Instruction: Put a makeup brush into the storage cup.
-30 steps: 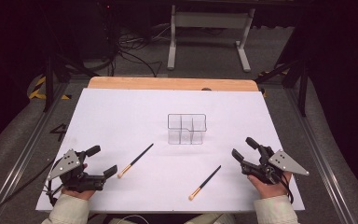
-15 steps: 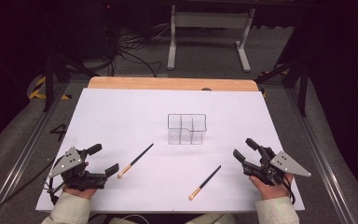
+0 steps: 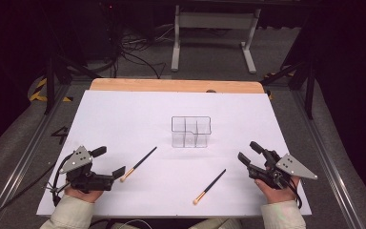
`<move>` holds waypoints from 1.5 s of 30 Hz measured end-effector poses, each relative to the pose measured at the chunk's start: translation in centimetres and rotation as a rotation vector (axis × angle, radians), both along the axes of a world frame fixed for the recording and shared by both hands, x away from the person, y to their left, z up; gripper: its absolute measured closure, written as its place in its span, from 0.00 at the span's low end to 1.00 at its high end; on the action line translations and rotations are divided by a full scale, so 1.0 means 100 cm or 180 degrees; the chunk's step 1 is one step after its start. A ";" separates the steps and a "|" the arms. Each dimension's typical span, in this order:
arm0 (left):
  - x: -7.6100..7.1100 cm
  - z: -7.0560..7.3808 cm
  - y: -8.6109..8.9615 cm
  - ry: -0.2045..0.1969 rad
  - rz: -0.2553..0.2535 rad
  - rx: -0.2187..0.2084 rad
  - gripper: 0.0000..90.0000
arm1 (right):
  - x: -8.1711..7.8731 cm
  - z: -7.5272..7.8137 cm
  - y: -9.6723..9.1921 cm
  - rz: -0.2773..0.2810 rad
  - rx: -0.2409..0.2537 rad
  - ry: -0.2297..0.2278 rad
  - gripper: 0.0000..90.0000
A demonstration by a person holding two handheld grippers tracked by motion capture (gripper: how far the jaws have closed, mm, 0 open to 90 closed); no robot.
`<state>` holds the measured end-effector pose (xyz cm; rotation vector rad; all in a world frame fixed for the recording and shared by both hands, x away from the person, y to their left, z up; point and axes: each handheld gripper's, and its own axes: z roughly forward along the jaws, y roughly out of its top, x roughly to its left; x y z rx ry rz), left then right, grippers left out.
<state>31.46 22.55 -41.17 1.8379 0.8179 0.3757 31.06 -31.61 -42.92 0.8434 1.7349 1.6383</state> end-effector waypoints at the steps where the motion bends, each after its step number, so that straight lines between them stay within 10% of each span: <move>1: 0.001 0.001 -0.001 0.0014 -0.0009 0.0034 0.01 | 0.000 0.000 0.000 -0.0001 -0.0003 0.0003 0.42; 29: 0.042 0.022 -0.027 0.1128 -0.0172 0.0906 0.22 | -0.010 -0.002 -0.009 0.0019 0.0020 -0.0027 0.47; 45: 0.052 0.021 -0.043 0.1314 -0.0281 0.1257 0.35 | -0.017 -0.003 -0.013 -0.0031 0.0036 -0.0059 0.46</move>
